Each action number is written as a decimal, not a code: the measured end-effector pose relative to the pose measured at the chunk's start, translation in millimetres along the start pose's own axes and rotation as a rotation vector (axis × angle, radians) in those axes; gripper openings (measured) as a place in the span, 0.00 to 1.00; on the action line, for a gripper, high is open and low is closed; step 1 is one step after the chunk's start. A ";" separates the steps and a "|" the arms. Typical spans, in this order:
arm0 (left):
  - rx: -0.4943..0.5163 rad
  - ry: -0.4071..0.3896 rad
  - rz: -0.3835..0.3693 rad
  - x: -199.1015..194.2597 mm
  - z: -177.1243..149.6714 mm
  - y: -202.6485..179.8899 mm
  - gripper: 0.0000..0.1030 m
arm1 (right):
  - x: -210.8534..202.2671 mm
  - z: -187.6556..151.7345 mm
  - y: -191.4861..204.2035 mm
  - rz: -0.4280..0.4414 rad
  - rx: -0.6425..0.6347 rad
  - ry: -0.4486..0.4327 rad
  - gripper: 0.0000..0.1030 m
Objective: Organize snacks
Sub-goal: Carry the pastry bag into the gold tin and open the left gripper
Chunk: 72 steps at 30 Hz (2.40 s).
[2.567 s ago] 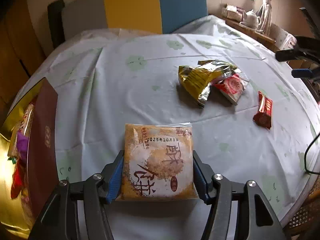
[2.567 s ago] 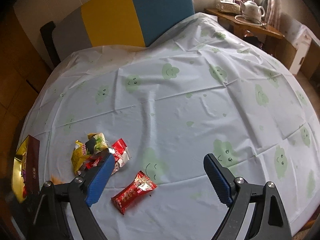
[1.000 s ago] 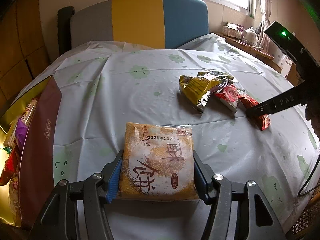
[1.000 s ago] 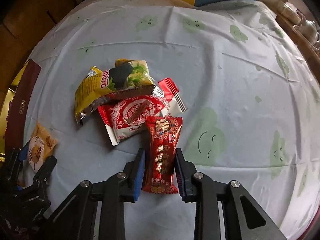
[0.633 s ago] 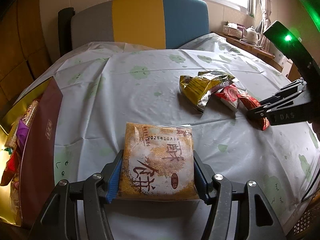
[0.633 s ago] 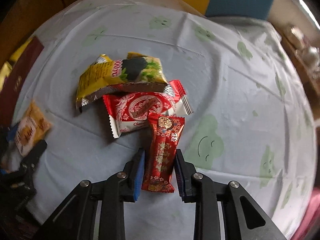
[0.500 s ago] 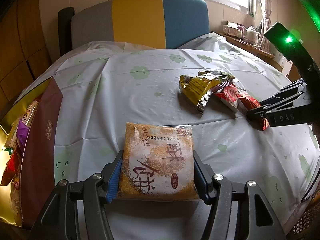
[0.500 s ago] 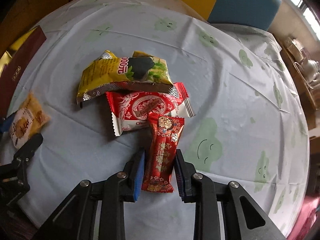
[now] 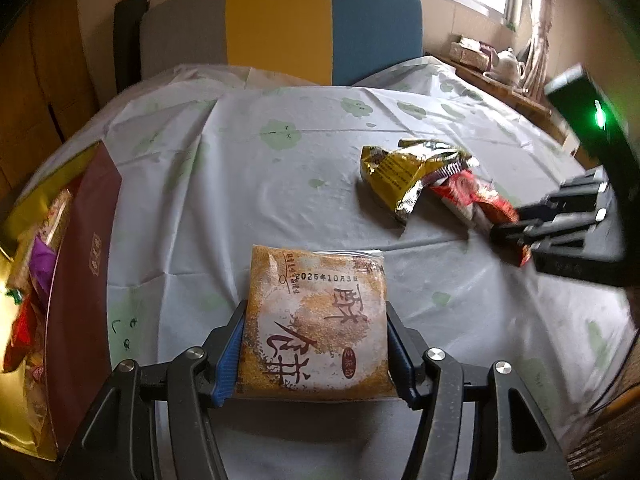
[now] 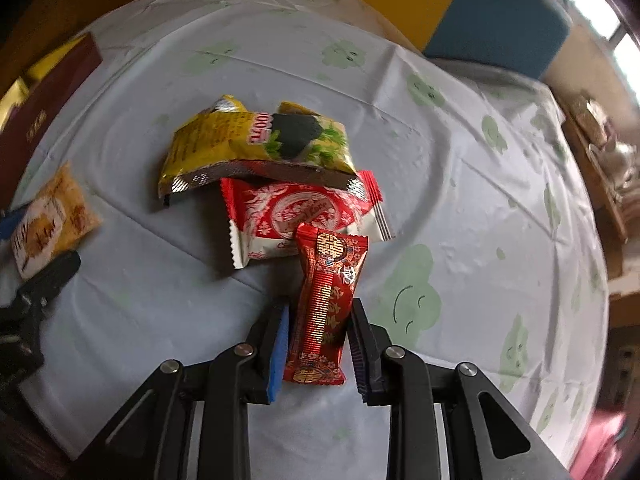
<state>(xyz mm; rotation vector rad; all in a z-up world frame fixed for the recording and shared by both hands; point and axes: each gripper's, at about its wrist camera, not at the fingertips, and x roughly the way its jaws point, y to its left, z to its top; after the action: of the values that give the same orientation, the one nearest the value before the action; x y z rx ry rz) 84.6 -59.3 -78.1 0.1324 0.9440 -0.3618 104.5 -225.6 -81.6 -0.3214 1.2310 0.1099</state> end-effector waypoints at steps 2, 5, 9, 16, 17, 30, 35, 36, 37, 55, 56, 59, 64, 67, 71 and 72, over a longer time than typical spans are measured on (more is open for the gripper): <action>-0.030 0.011 -0.016 -2.9 1.7 5.2 0.60 | -0.5 -0.8 3.1 -0.010 -0.015 -0.004 0.23; -0.054 0.006 -0.029 -16.0 5.2 12.7 0.60 | 1.1 -1.0 4.2 -0.011 -0.015 -0.007 0.23; -0.093 -0.049 -0.042 -49.7 12.3 32.2 0.60 | -0.2 -2.1 4.4 -0.024 -0.032 -0.016 0.23; -0.312 -0.111 0.058 -97.6 14.2 117.4 0.60 | -4.2 -4.0 7.1 -0.034 -0.033 -0.025 0.23; -0.359 -0.111 0.106 -102.8 11.0 137.2 0.60 | -4.4 -4.2 7.5 -0.036 -0.034 -0.026 0.23; -0.588 0.036 0.355 -85.1 -43.3 230.5 0.60 | -4.6 -4.0 8.0 -0.039 -0.039 -0.031 0.23; -0.561 0.057 0.369 -75.3 -49.6 227.2 0.63 | -4.7 -4.0 7.5 -0.040 -0.038 -0.031 0.23; -0.540 0.045 0.389 -76.9 -48.8 223.4 0.65 | -4.8 -4.0 7.6 -0.041 -0.040 -0.031 0.23; -0.529 0.037 0.398 -79.5 -45.4 219.8 0.67 | -4.7 -4.1 7.8 -0.043 -0.040 -0.031 0.23; -0.421 -0.109 0.421 -129.9 -21.9 181.0 0.68 | -5.8 -5.8 9.5 -0.051 -0.045 -0.035 0.24; -0.417 -0.111 0.419 -131.1 -21.9 179.2 0.68 | -6.0 -5.7 9.4 -0.051 -0.046 -0.035 0.24; -0.405 -0.116 0.421 -133.1 -21.5 175.8 0.68 | -6.4 -5.8 9.5 -0.049 -0.047 -0.034 0.24; -0.403 -0.124 0.418 -137.2 -23.1 176.4 0.68 | -7.3 -4.8 8.2 -0.032 -0.043 -0.014 0.23; -0.429 -0.140 0.421 -142.5 -25.8 181.0 0.68 | -11.4 -3.9 7.0 0.033 -0.026 0.016 0.23; -0.453 -0.152 0.434 -146.5 -28.8 190.2 0.68 | -29.6 -2.4 18.6 0.132 -0.034 0.001 0.23; -0.456 -0.154 0.438 -147.0 -29.6 191.6 0.68 | -35.4 -1.8 23.2 0.153 -0.040 -0.012 0.23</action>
<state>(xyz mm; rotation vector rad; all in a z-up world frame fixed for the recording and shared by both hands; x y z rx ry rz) 52.6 163.2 15.0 -0.1063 0.7981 0.2474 85.1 -201.0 -53.2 -0.2606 1.2423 0.2676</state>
